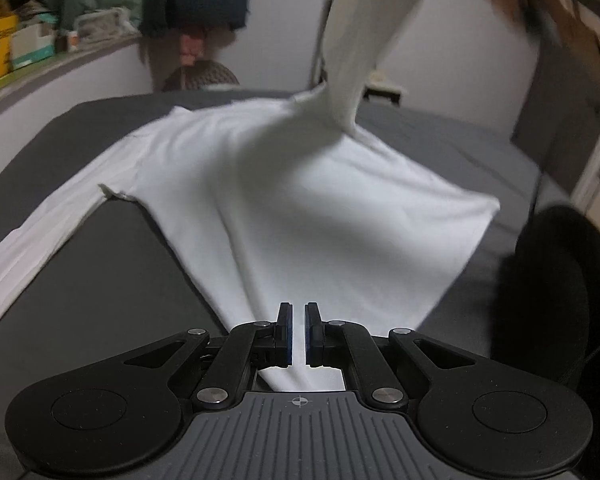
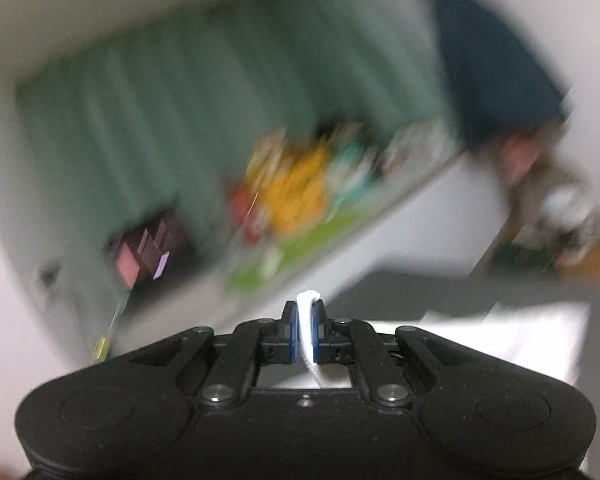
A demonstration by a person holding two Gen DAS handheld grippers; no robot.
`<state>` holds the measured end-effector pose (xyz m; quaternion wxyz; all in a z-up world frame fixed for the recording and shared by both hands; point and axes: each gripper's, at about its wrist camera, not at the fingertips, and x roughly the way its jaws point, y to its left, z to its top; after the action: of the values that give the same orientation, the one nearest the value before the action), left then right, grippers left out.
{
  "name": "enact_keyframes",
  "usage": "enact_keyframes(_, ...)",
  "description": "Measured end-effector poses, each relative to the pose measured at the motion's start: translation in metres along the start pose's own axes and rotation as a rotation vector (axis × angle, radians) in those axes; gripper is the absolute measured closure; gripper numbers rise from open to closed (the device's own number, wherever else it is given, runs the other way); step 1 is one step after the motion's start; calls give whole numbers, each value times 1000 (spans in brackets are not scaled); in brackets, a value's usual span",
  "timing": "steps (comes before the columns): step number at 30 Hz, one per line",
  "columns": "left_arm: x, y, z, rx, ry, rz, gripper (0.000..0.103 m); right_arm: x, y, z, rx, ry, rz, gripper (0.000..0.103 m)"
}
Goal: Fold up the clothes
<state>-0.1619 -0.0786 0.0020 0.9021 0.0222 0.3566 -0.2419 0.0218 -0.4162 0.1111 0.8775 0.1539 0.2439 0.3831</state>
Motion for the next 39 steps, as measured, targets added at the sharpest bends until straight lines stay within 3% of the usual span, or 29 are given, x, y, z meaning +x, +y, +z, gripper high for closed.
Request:
enact_keyframes(4, -11, 19, -4, -114, -63, 5, 100, 73, 14, -114, -12, 238, 54, 96)
enact_keyframes(6, -11, 28, -7, -168, -73, 7, 100, 101, 15, -158, -21, 337, 35, 96)
enact_keyframes(10, -12, 41, -12, -232, -87, 4, 100, 121, 37, -209, -175, 425, -36, 96)
enact_keyframes(17, -7, 43, -14, -240, -92, -3, 100, 113, 77, -226, -306, 520, 8, 96)
enact_keyframes(19, -5, 44, -14, -246, -87, -2, 100, 118, 82, -233, -387, 535, -43, 93)
enact_keyframes(20, -4, 43, -14, -248, -83, -4, 100, 118, 83, -237, -389, 533, -60, 83)
enact_keyframes(21, -3, 43, -15, -251, -80, -5, 100, 119, 85, -242, -362, 533, -57, 72)
enact_keyframes(24, 5, 42, -15, -264, -67, -20, 100, 106, 81, -243, -252, 496, -35, 60)
enact_keyframes(27, 13, 41, -15, -277, -54, -36, 100, 85, 72, -238, -148, 439, -58, 56)
enact_keyframes(31, 23, 36, -14, -277, -35, -65, 100, 77, 51, -245, -49, 500, -286, 56)
enact_keyframes(37, 42, 19, -17, -181, 49, -74, 100, 76, 19, -255, 268, 473, -299, 58)
enact_keyframes(38, 44, 15, -18, -149, 65, -72, 100, 77, 14, -257, 315, 467, -289, 63)
enact_keyframes(39, 46, 10, -19, -117, 80, -71, 100, 79, 9, -260, 362, 462, -276, 80)
